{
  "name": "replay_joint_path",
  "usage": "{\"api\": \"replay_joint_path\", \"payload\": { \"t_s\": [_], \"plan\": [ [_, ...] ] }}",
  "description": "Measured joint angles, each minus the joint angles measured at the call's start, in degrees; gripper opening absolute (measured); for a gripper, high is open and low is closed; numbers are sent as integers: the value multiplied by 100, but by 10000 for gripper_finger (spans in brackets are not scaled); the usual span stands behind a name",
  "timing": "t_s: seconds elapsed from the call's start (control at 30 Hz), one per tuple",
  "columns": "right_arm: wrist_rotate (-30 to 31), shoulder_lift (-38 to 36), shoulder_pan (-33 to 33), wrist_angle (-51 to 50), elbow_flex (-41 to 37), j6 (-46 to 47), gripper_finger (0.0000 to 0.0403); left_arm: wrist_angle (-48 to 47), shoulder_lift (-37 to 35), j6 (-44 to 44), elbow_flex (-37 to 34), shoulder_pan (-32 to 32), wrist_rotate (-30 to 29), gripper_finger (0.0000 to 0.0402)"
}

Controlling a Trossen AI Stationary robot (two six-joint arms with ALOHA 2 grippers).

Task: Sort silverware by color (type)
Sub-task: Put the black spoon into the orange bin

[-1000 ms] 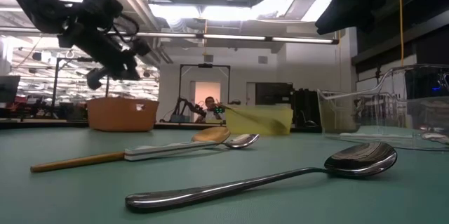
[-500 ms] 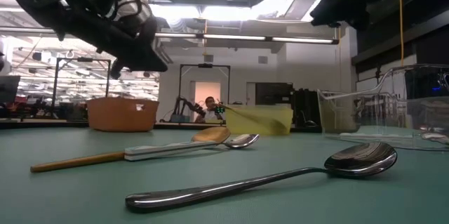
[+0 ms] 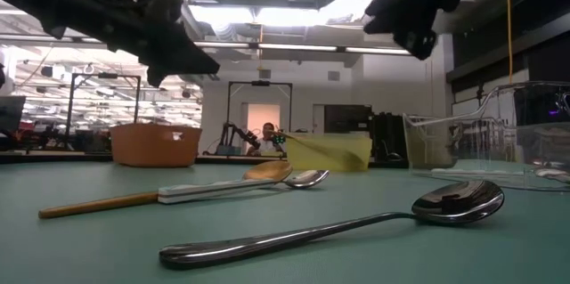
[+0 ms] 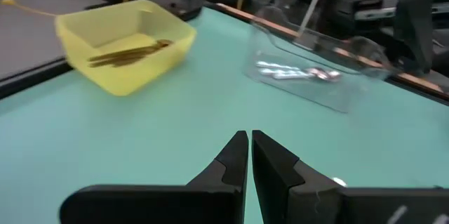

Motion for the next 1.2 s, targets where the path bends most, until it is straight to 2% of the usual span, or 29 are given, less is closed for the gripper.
{"api": "replay_joint_path", "payload": {
  "t_s": [0.1, 0.27, 0.6, 0.87, 1.07, 1.2],
  "plan": [
    [-233, 296, 195, 516, 0, -27, 88, -2, 0, 2, 0, -224, -2, 13],
    [-249, 693, 672, 1205, 0, -327, 88, -5, 0, 11, 0, -480, -9, 13],
    [-250, 1425, 1543, 1487, 2, -453, 88, -15, 2, 294, 0, -876, -20, 13],
    [-255, 1923, 1744, 1901, 18, -628, 88, -17, 4, 291, 0, -1082, -33, 13],
    [-253, 2393, 1730, 1838, 537, -1310, 88, -17, 7, 288, 2, -1205, -153, 13],
    [-249, 2782, 1733, 1141, 1214, -1835, 88, -15, 7, 282, 2, -1241, -270, 13]
  ]
}}
